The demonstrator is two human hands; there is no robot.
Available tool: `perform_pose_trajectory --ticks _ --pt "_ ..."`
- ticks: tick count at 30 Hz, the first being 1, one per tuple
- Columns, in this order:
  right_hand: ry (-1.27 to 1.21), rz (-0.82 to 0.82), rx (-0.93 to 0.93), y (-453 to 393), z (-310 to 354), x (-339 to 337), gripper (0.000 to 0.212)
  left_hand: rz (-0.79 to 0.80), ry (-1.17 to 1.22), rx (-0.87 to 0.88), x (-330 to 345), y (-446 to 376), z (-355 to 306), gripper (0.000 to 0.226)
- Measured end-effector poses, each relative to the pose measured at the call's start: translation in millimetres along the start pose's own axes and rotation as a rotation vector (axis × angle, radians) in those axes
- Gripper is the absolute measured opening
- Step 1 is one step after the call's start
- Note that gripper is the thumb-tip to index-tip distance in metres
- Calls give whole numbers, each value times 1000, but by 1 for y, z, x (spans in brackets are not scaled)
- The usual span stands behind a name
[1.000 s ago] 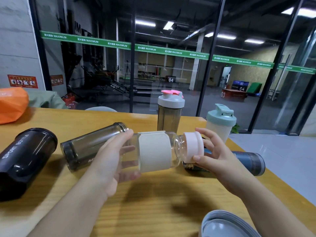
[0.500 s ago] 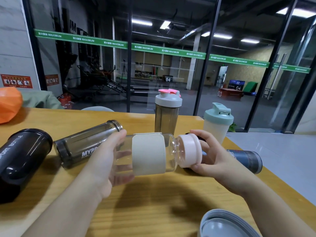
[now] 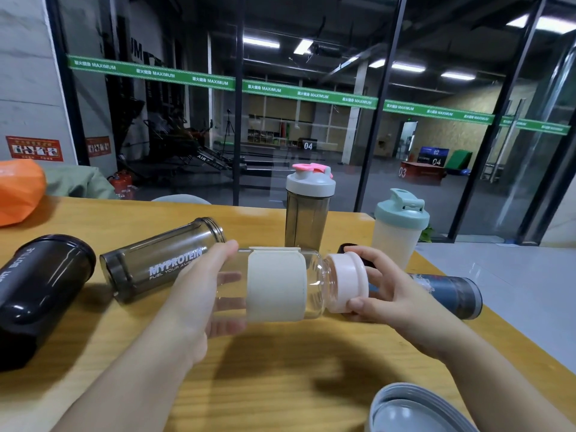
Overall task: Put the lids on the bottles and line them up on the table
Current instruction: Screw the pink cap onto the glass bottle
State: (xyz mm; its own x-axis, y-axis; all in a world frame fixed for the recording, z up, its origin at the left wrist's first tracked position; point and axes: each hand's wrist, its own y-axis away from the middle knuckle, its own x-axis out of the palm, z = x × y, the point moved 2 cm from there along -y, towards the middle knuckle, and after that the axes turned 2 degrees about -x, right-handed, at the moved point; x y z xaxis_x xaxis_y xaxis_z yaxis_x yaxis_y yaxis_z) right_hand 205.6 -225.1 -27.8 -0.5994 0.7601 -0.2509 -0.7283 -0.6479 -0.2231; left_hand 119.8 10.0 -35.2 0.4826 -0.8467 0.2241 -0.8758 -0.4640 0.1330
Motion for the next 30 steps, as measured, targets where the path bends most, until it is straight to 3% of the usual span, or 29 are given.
perform_pose_trajectory --ticks 5,9,14,18,23,27,30 --pt "-41 -11 44 -2 -1 -1 70 23 -4 24 1 1 -1 42" --pt "-46 -30 41 -3 -1 1 85 24 -4 27 1 1 -2 46" --pt "-68 -8 44 -2 -1 -1 88 8 13 -2 1 0 0 41" --pt "-15 77 13 3 3 -3 76 -12 25 -17 -1 0 -1 46" --pt "-46 50 41 2 7 -3 69 1 18 -14 -1 1 -2 45" --pt "-53 26 64 1 6 -1 48 14 19 -7 1 3 -2 43" --pt "-63 10 92 0 1 0 68 25 16 -6 2 4 -2 42"
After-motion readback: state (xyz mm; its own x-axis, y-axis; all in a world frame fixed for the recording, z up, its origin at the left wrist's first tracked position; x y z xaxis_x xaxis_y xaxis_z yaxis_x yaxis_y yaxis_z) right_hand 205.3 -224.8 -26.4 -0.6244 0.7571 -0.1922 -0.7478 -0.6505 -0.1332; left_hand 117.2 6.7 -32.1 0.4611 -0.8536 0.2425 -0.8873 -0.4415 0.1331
